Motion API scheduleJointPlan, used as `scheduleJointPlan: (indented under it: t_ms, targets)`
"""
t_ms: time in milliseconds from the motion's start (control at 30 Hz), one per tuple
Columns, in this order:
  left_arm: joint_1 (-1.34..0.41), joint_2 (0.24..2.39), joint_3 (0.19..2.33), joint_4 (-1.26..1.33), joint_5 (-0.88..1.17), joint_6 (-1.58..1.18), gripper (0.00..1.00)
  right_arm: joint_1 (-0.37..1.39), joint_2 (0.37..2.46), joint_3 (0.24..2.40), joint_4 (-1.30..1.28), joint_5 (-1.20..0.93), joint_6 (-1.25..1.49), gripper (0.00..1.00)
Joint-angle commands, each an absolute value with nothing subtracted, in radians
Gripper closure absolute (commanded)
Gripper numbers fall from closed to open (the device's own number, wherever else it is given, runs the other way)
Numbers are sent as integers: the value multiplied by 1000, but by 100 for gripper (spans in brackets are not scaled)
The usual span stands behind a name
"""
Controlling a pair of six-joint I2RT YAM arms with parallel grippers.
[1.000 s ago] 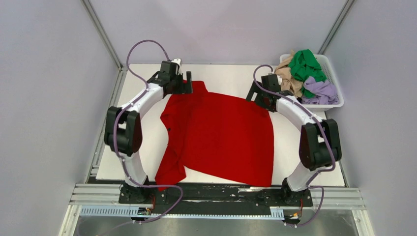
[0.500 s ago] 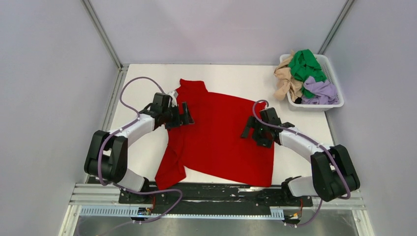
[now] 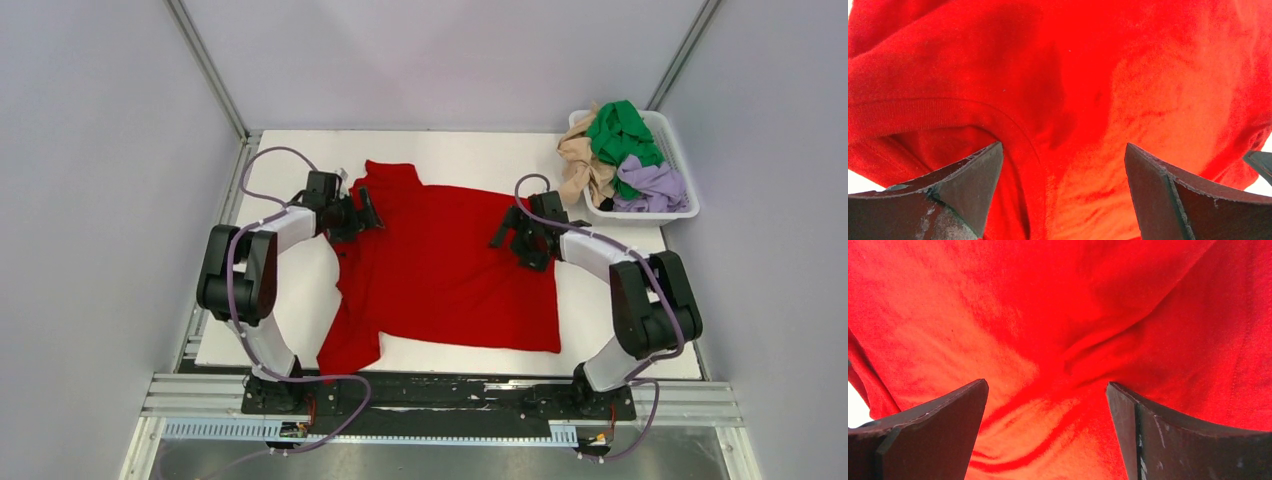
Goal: Fold and stack the t-shirts
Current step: Flatten out the tshirt
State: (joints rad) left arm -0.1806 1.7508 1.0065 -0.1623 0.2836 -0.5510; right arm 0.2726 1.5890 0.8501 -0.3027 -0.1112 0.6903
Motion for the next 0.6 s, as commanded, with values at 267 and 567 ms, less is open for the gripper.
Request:
scheduleJointPlan:
  t_ms: [267, 567]
  targets:
    - [-40, 2066, 1354, -295, 215, -548, 0, 110, 1855, 1049, -264, -35, 605, 0]
    - [-12, 2179, 1610, -391, 243, -536, 0, 88, 1870, 1140, -257, -46, 562, 0]
